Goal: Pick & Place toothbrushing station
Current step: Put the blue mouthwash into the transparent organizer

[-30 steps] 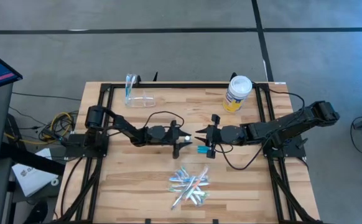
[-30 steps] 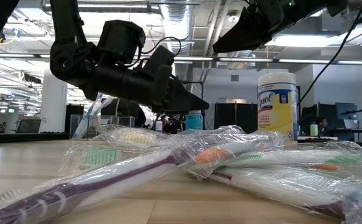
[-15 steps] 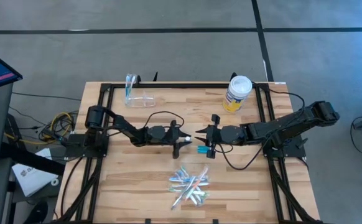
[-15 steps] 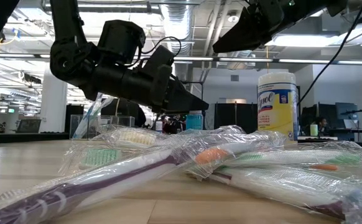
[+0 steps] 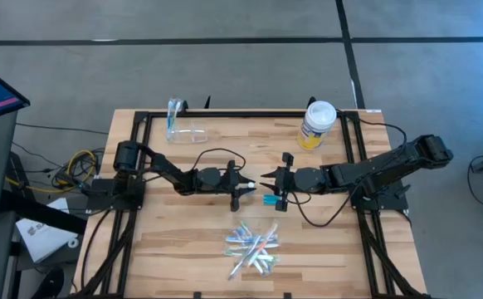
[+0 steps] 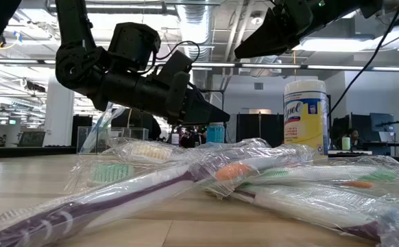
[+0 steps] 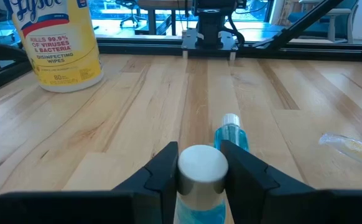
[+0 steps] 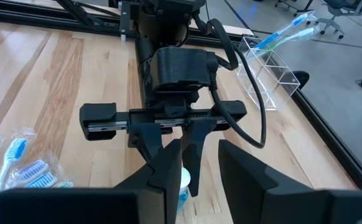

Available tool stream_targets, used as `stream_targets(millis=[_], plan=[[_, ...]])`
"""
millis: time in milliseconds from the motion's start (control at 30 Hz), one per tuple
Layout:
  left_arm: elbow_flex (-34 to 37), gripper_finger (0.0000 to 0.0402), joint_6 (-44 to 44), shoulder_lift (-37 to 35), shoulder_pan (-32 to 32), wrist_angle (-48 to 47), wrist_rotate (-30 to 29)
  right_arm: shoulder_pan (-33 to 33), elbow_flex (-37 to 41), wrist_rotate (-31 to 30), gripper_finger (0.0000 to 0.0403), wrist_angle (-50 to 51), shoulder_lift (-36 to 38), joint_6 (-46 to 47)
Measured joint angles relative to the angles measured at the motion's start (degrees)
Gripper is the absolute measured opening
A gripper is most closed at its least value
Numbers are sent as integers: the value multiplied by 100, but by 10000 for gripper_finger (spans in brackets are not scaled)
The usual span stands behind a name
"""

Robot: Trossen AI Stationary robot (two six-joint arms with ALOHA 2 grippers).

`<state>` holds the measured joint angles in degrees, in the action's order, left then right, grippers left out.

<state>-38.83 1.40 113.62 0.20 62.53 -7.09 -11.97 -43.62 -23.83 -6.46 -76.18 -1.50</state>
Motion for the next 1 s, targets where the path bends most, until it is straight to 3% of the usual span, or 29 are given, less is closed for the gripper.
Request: stream_targets(millis=[467, 600, 1000], plan=[[85, 94, 249, -258, 328, -412, -52, 0, 0, 0, 97, 46, 0, 0], [416, 93, 227, -1053, 391, -1096, -385, 0, 0, 0, 97, 52, 0, 0], [2057, 93, 185, -3781, 510, -1190, -1584, 0, -2, 0, 97, -4, 0, 1]])
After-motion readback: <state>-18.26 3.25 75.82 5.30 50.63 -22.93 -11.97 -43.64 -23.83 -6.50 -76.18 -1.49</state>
